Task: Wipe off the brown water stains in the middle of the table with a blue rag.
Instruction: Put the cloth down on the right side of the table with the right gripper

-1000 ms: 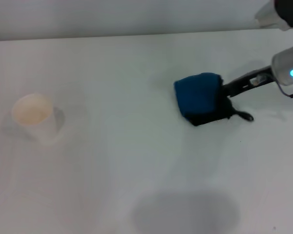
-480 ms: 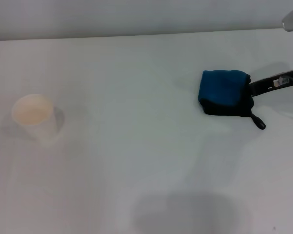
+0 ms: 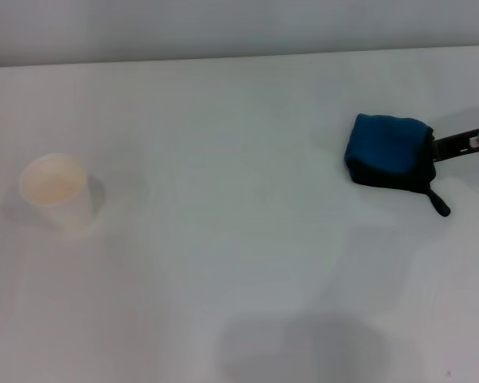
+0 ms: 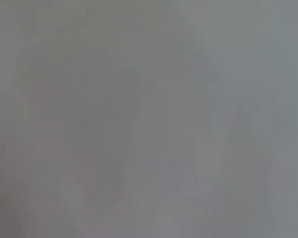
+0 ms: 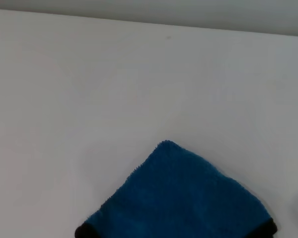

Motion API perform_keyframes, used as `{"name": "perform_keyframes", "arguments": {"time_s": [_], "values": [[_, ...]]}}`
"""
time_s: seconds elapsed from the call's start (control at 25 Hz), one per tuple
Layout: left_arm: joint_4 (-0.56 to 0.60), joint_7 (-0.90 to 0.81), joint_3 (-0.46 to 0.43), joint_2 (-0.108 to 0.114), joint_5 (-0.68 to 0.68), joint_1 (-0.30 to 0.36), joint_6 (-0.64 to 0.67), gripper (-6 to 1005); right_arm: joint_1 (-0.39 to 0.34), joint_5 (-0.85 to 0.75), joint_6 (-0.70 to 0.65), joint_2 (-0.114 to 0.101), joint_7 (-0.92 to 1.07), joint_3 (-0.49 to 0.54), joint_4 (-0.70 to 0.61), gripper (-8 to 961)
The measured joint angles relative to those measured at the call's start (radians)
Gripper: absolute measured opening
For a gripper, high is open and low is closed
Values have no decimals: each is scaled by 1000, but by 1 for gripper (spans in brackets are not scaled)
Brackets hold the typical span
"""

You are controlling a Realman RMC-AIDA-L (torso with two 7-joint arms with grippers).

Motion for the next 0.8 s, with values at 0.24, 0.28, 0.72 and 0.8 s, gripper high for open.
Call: {"name": "perform_keyframes", "arguments": {"time_s": [0.24, 0.28, 0.72, 0.8], "values": [[0, 0, 0, 1, 5, -10, 6, 874, -14, 1, -6, 6, -8, 1, -9, 91], [0, 0, 0, 1, 5, -10, 6, 874, -14, 1, -7, 7, -12, 1, -9, 92], [-1, -1, 0, -1, 6, -8, 7, 875, -6, 22, 2, 15, -39, 0, -19, 134], [-1, -1, 0, -2, 6, -8, 7, 875, -9, 43, 2, 11, -39, 1, -20, 161]]}}
